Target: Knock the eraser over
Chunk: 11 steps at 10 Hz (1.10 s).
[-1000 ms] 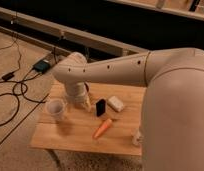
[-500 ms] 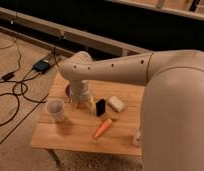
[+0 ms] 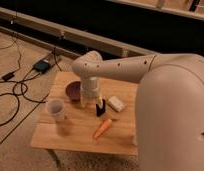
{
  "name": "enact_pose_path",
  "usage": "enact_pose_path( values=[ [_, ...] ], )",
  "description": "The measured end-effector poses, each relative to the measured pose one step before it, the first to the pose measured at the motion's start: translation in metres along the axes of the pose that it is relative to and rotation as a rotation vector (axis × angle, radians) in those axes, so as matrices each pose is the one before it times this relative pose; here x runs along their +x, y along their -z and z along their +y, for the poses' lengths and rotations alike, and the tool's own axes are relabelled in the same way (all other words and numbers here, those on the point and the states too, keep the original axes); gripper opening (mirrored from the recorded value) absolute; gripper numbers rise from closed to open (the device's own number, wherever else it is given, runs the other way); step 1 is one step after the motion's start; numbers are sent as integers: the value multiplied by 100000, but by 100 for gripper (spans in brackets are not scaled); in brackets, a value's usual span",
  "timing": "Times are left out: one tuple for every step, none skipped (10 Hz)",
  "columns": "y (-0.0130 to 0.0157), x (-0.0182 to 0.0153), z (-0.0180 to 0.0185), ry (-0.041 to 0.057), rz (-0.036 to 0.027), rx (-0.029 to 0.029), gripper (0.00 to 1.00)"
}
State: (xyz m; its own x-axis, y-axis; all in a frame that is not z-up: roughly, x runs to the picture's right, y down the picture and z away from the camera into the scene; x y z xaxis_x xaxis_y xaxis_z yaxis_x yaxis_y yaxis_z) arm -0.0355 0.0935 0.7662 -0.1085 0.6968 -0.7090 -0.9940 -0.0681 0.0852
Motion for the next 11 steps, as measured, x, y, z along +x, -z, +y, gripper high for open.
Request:
enact_pose_path(
  values=[
    [-516, -240, -349, -653, 652, 545, 65],
    [-597, -181, -326, -610, 865, 629, 65],
    [-627, -293, -419, -556, 488, 995, 65],
    [-388, -343, -197, -122, -299, 662, 65],
    [-238, -315, 45, 276, -618, 351, 65],
    [-112, -247, 314, 376, -693, -632, 65],
    [-78, -518, 585, 907, -1630, -1055, 65],
    [-88, -412, 404, 329, -1105, -977, 65],
    [-109, -328, 291, -31, -749, -924, 65],
    [-105, -753, 744, -261, -1852, -2781, 65],
    [5, -531, 501, -235, -1454, -2179, 65]
  ],
)
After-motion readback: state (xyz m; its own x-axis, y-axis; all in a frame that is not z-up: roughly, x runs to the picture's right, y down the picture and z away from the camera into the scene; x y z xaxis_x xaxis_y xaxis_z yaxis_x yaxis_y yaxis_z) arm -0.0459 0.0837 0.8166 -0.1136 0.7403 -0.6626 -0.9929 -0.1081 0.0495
